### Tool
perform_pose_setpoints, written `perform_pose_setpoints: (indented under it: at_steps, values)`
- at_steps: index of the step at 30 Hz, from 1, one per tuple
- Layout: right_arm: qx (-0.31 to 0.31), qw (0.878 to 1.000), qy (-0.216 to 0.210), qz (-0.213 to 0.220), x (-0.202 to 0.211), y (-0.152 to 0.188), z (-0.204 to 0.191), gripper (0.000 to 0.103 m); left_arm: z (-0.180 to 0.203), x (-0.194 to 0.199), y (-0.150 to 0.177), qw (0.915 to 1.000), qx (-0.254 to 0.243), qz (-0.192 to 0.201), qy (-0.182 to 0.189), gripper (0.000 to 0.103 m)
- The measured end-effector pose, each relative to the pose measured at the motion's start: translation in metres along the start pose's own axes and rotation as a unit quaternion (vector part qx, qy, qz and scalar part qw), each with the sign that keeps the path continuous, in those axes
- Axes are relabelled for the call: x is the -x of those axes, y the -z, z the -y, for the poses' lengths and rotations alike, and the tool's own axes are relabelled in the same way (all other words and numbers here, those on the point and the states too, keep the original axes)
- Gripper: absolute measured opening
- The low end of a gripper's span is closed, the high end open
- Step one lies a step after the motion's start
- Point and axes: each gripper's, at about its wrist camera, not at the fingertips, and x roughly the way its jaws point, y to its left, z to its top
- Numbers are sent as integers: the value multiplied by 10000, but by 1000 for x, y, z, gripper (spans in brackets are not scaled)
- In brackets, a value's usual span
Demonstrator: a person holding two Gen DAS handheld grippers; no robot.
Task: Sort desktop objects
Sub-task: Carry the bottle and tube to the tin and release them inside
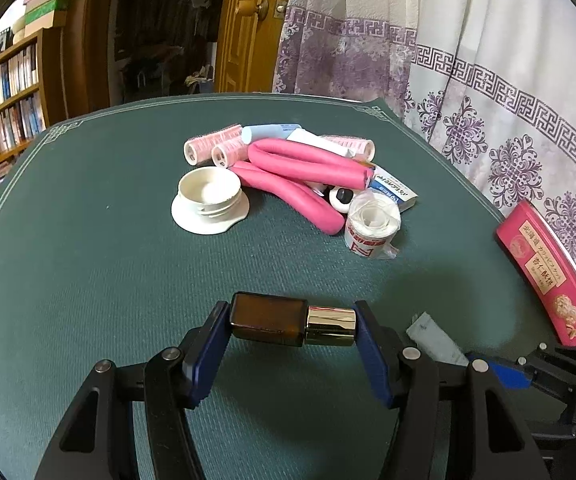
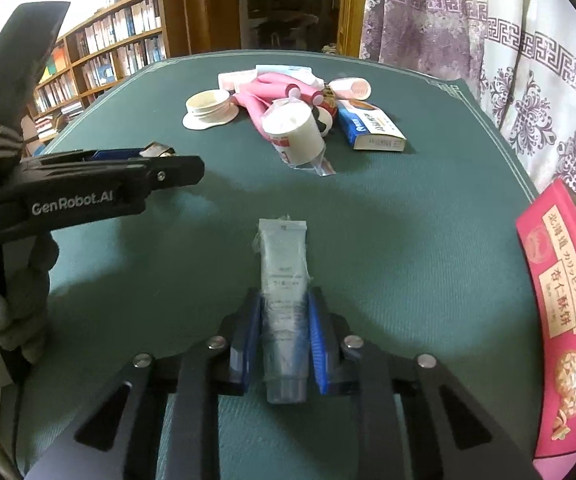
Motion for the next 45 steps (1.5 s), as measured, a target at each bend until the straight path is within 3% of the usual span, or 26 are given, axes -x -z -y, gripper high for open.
perform_pose_setpoints:
  at_steps: [6, 12, 23, 33, 45]
  values:
    - [-474, 9981, -398, 13, 15, 13, 14, 25, 7, 3, 2, 10000, -85, 3, -25, 62]
    - [-825, 9950, -369, 416, 54, 23, 34, 25, 25, 5, 4, 9996, -296, -12, 6, 62]
    - [-1630, 9776, 329, 1289, 129, 39, 114, 25, 87, 12, 4, 9960, -826, -53, 348, 62]
    - [-2063, 9630, 860, 1507, 139, 49, 183, 25, 158, 12, -4, 9872, -1455, -121, 633, 62]
    - [-2160, 9566, 1225, 1525, 134, 60, 228, 25, 232, 9, -31, 9764, -1845, -97, 1119, 62]
